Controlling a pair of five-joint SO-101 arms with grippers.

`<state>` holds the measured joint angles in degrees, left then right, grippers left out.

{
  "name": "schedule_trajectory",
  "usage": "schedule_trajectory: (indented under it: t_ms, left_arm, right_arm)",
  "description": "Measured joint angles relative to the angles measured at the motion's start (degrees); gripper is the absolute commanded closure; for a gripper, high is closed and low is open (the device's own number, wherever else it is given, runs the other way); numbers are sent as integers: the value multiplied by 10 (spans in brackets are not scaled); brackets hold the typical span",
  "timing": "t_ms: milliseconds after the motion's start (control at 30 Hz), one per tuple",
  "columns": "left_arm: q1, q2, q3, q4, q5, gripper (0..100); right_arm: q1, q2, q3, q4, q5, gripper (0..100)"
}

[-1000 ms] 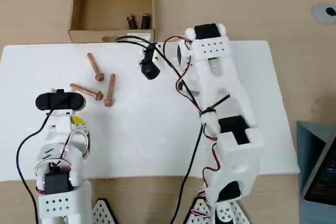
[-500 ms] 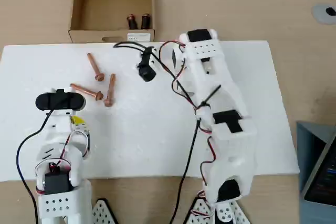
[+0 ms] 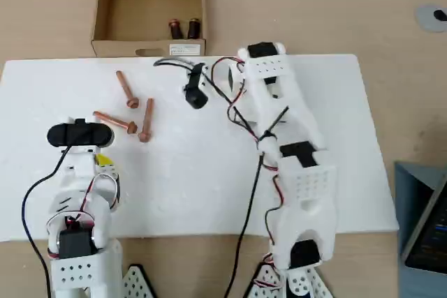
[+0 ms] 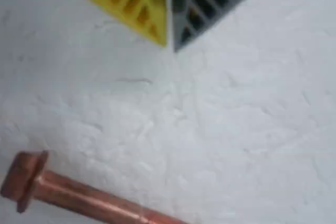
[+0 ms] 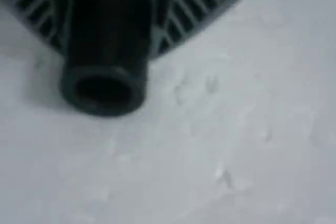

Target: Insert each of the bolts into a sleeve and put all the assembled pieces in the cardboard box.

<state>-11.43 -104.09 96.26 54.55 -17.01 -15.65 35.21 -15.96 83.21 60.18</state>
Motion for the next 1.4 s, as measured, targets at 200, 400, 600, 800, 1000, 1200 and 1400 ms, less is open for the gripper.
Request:
schedule_trajectory:
  t_ms: [200, 400, 600, 800, 1000, 1200, 1400]
  left_arm:
    - [0, 0, 0, 0, 0, 997]
    - [0, 0, 0, 0, 0, 997]
    - [0, 0, 0, 0, 0, 996]
    - [0, 0, 0, 0, -4, 996]
    - [-2, 0, 0, 0, -5, 996]
    - [-4, 0, 0, 0, -5, 995]
    - [-4, 1, -28, 0, -4, 997]
  right_arm:
    - [0, 18, -50, 33, -3, 988]
    - [-18, 29, -136, 124, -38, 988]
    - [-19, 29, -253, 177, -82, 988]
    - [-20, 14, -296, 178, -132, 988]
    - [-20, -83, -258, 178, -169, 988]
    - [-4, -181, -165, 178, -222, 988]
    - [18, -319, -47, 178, -264, 988]
